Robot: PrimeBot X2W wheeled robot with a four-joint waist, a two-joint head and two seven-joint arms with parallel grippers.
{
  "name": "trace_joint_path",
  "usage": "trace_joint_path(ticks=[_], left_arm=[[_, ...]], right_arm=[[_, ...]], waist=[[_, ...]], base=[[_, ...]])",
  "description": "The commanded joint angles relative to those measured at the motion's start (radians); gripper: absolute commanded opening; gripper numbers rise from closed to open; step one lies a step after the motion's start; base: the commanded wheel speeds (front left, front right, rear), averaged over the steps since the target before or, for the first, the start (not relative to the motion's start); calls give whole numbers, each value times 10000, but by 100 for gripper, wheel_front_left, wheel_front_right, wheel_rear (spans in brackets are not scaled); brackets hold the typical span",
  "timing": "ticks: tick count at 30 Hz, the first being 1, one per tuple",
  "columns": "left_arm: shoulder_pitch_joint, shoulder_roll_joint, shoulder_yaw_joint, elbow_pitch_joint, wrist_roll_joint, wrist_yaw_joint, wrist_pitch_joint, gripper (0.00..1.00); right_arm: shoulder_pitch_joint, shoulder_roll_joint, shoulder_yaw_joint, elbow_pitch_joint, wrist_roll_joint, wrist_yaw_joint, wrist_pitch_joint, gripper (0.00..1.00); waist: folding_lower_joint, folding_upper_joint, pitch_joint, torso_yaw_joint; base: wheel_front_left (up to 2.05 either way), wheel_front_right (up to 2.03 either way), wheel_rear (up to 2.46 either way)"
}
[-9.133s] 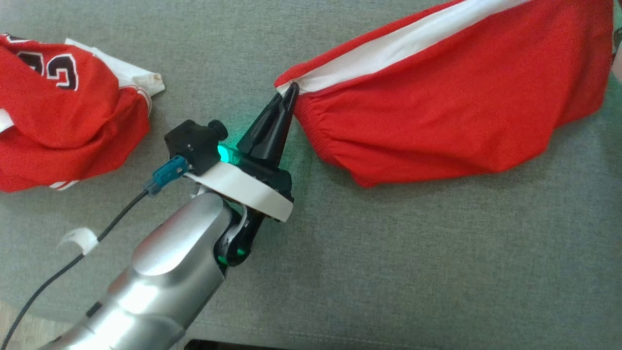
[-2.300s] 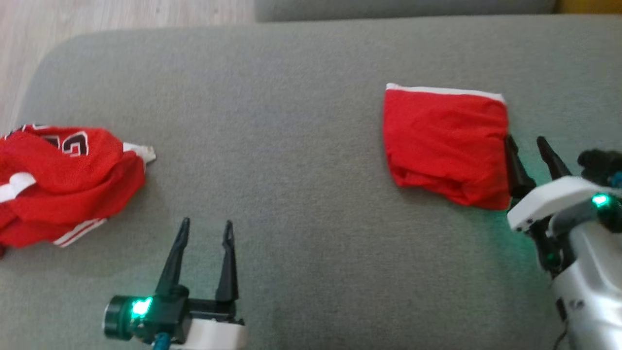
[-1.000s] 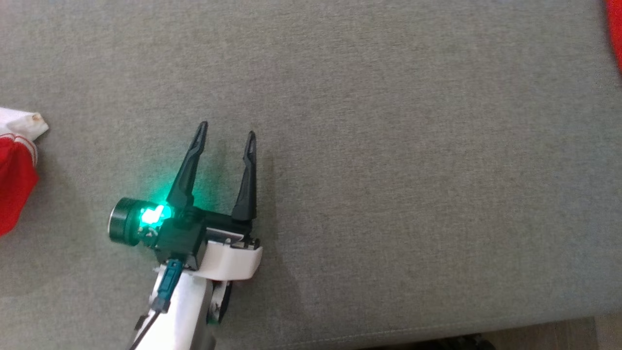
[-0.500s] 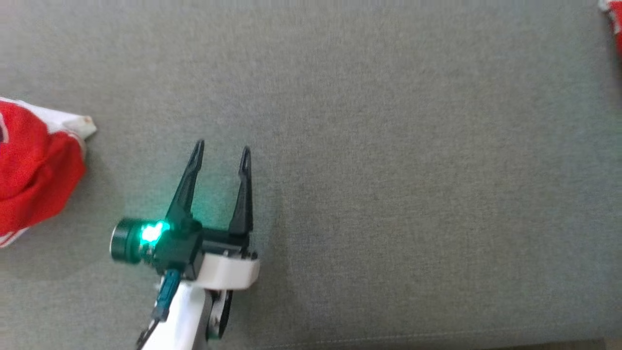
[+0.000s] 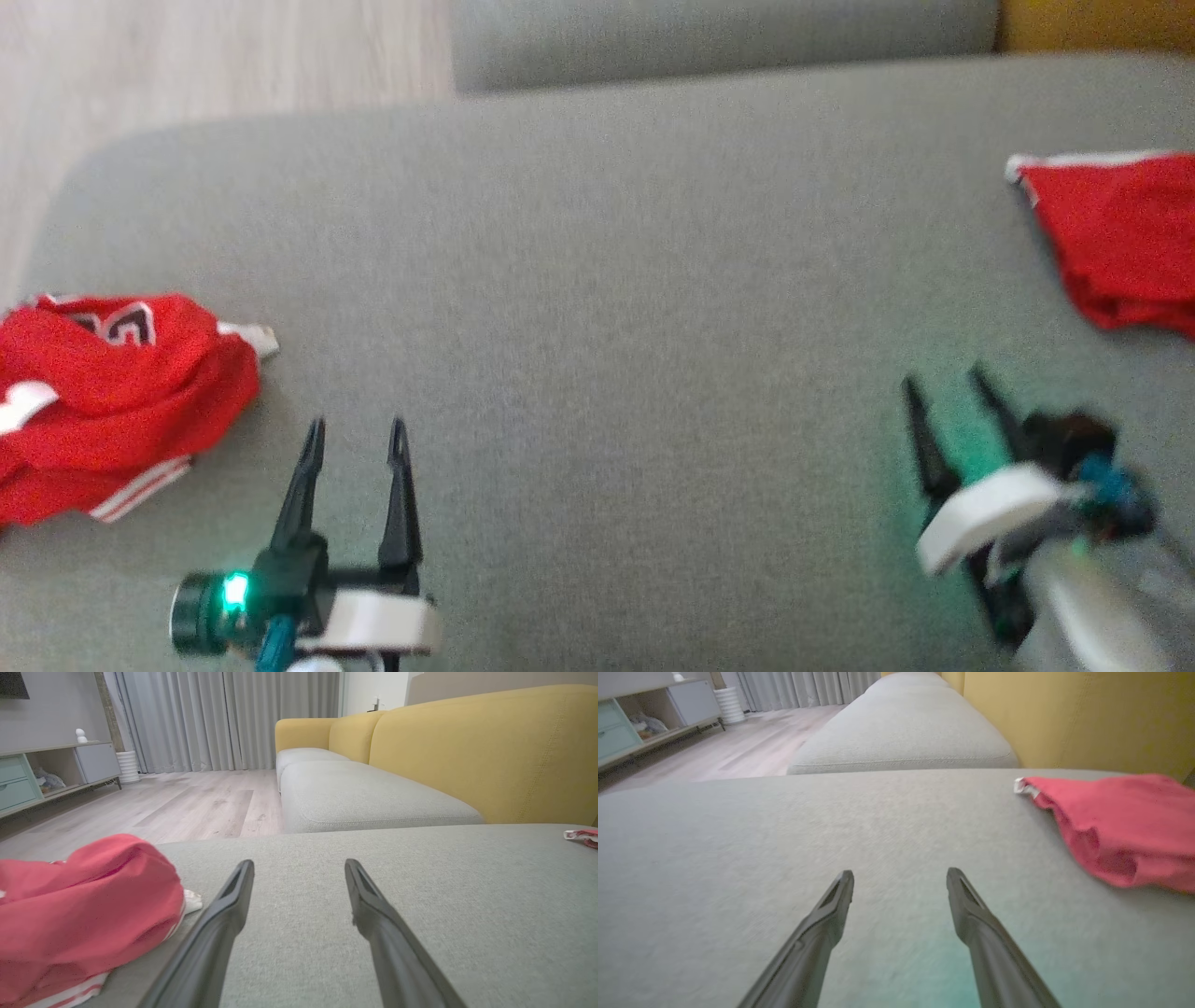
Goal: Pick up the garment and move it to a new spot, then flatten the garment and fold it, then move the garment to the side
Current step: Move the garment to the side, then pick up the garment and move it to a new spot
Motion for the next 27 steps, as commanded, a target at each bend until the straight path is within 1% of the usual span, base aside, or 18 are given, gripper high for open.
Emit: trace_joint_path(ticks=[1,5,10,13,16,27], left_arm=[[-104,9,373,-262,-35,-65,-51,100],[164,2,596,-64,-96,-128,-51,100],[465,-4,854,169,-78,-243,-51,100],[603,-6,911,278,-34,-280,-51,100],[754,-6,935,378,-35,-269,-51,100],[990,-8,1009,610,-7,-328,-51,100]], right_arm=[[85,-15,213,-269,83,67,-132,100],[1057,757,-17,-1421,40,67,-140,100],[2357,1428,-497,-2705,-502,67,-143,100],[2724,1573,-645,-2939,-722,67,-143,100],[2945,1649,-619,-2915,-740,67,-144,100],[3150,1720,-644,-2851,-866,67,-144,100]], waist=[[2,0,-1115,40],[2,0,-1614,84],[2,0,-2221,54],[2,0,-2421,68],[2,0,-2587,80],[2,0,-2812,144]], base=[[0,0,0],[0,0,0],[0,0,0],[0,0,0],[0,0,0],[0,0,0]])
